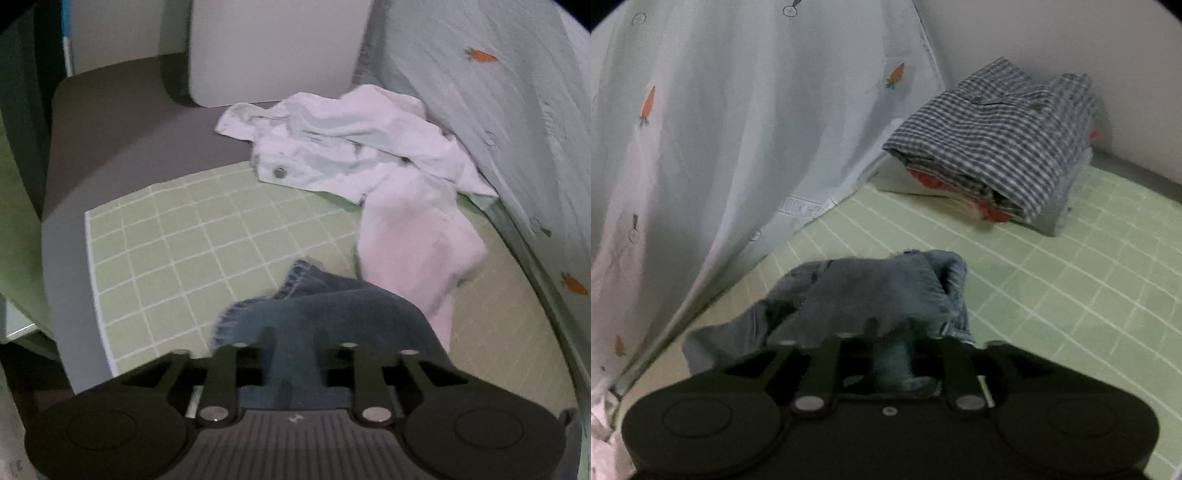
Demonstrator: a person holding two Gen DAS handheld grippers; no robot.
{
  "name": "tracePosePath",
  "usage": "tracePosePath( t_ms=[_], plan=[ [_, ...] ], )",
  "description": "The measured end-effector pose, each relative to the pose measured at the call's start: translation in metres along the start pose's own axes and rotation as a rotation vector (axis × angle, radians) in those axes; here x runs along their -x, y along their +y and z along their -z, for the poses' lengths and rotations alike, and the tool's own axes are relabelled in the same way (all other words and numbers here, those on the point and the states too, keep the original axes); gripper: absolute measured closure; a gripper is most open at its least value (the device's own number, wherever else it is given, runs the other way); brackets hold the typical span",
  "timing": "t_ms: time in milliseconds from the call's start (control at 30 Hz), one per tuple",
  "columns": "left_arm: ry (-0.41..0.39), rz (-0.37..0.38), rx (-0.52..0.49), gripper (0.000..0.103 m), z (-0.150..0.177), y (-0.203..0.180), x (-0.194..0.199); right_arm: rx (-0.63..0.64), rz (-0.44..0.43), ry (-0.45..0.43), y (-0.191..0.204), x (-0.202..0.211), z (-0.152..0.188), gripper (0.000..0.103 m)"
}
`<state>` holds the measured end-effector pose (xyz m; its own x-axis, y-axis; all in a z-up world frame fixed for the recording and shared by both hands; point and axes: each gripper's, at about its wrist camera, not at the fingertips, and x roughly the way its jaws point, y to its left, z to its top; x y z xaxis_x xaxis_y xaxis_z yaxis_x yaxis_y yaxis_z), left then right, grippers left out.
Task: Fold clothes
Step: 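Lower the jeans onto the mat and open both grippers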
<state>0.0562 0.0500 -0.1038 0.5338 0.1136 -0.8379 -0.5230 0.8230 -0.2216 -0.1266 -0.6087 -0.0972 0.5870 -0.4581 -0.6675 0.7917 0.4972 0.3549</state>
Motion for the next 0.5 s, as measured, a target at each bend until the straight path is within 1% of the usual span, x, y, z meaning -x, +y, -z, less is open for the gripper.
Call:
tracePosePath(
  t_ms=[33, 67, 100, 133, 167, 233, 333, 400, 500],
  plan=[
    [-0.001, 0.012, -0.013, 0.055, 0.001, -0.005, -0.001, 0.008, -0.008, -0.007, 0.003, 0.002, 0.004, 0.052],
    [-0.002, 0.02, -0.026, 0.05, 0.003, -0.011, 0.001, 0.028, -0.022, -0.014, 0.009, 0.005, 0.009, 0.049],
    [-0.004, 0.026, -0.039, 0.04, 0.004, -0.019, -0.001, 0.068, -0.038, -0.022, 0.016, 0.007, 0.013, 0.047],
    [-0.006, 0.035, -0.057, 0.035, 0.006, -0.029, -0.004, 0.108, -0.054, -0.029, 0.024, 0.01, 0.018, 0.042],
    [-0.005, 0.046, -0.078, 0.034, 0.009, -0.037, -0.003, 0.149, -0.07, -0.037, 0.032, 0.012, 0.023, 0.03],
    [0.007, 0.071, -0.125, 0.03, 0.016, -0.055, -0.005, 0.232, -0.119, -0.029, 0.049, 0.014, 0.033, 0.02],
    [0.036, 0.107, -0.194, 0.022, 0.03, -0.078, -0.008, 0.351, -0.195, 0.037, 0.072, 0.006, 0.05, 0.019],
    [0.056, 0.124, -0.234, 0.021, 0.04, -0.089, -0.008, 0.427, -0.239, 0.089, 0.086, -0.002, 0.062, 0.019],
    [0.082, 0.152, -0.302, 0.021, 0.055, -0.101, -0.008, 0.505, -0.25, 0.161, 0.102, -0.018, 0.075, 0.021]
  ],
)
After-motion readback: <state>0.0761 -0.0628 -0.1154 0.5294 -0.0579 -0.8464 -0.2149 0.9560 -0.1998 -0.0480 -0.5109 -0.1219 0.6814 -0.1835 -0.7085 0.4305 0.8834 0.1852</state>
